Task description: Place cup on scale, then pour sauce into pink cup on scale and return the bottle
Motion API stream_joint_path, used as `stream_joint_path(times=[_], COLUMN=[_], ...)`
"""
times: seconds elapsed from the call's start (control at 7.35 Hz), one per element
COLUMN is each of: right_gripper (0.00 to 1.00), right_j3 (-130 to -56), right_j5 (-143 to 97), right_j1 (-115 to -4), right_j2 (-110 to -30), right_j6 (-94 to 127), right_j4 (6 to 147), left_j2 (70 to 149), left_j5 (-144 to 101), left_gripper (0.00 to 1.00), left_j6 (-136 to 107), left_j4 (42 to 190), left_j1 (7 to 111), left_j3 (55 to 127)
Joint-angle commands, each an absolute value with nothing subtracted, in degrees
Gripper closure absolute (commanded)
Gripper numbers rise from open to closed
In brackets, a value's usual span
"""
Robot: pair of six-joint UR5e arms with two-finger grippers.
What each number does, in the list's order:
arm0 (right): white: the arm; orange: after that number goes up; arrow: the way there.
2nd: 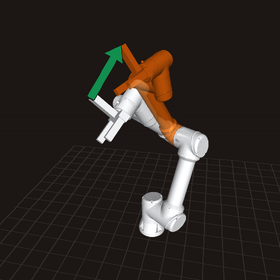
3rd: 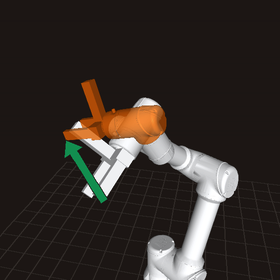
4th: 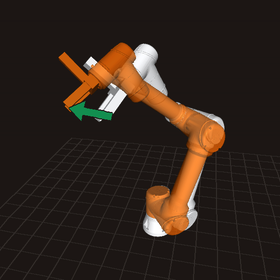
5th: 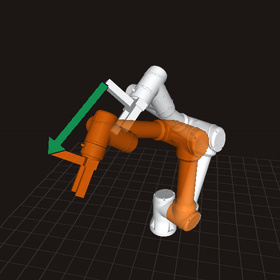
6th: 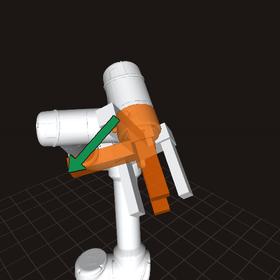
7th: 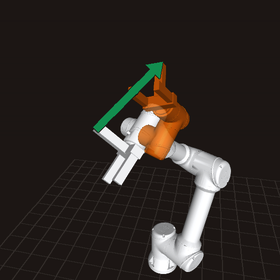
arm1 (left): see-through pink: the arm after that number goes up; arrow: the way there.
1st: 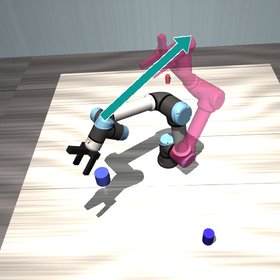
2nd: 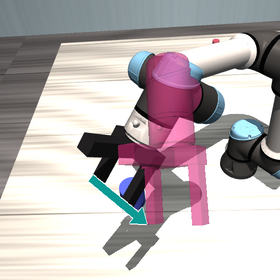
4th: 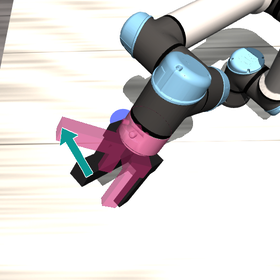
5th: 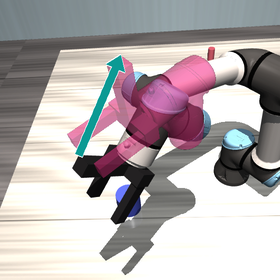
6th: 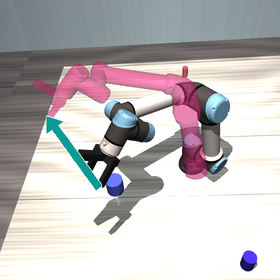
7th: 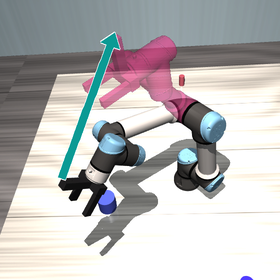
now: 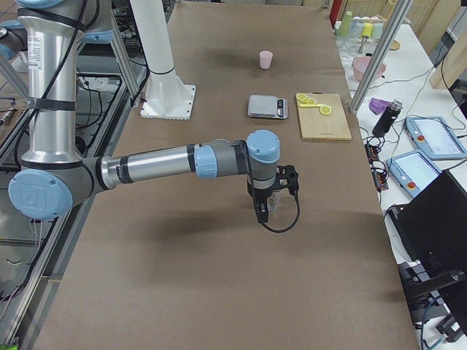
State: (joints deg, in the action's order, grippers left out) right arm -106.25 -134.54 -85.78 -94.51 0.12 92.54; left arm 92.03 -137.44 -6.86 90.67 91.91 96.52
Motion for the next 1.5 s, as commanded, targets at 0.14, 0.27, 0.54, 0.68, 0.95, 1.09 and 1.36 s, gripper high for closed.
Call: stream_joint_path(times=[0.14,0.27,0.54,0.68,0.95,1.09,1.36], right_gripper=[0.0,0.0,0.0,0.0,0.0,0.0,0.0], right_j3=[-106.08,-106.17,-106.35,-106.35,-106.52,-106.61,-106.52], right_j5=[-134.47,-134.47,-134.56,-134.56,-134.56,-134.56,-134.56], right_j1=[-85.78,-85.61,-84.55,-84.46,-84.46,-84.46,-84.46], right_j2=[-94.66,-94.14,-94.04,-94.04,-94.04,-94.13,-94.13], right_j6=[-2.64,-2.29,-2.29,-2.2,-1.15,-0.71,-0.7], right_j4=[92.2,92.28,92.2,92.2,92.2,92.2,92.2], left_j2=[96.5,94.59,96.31,97.2,97.29,98.08,101.49], left_j5=[-138.51,-139.65,-139.31,-139.05,-132.93,-130.02,-123.6], left_gripper=[0.02,0.02,0.02,0.02,0.02,0.02,0.04], left_j6=[-6.07,-5.8,-6.41,-10.94,-21.05,-30.14,-42.23], left_j4=[92.97,102.04,107.4,107.58,107.93,107.93,107.84], left_j1=[91.85,91.15,83.46,80.71,73.96,69.83,59.29], left_j3=[97.37,99.21,98.96,99.05,101.24,102.29,102.92])
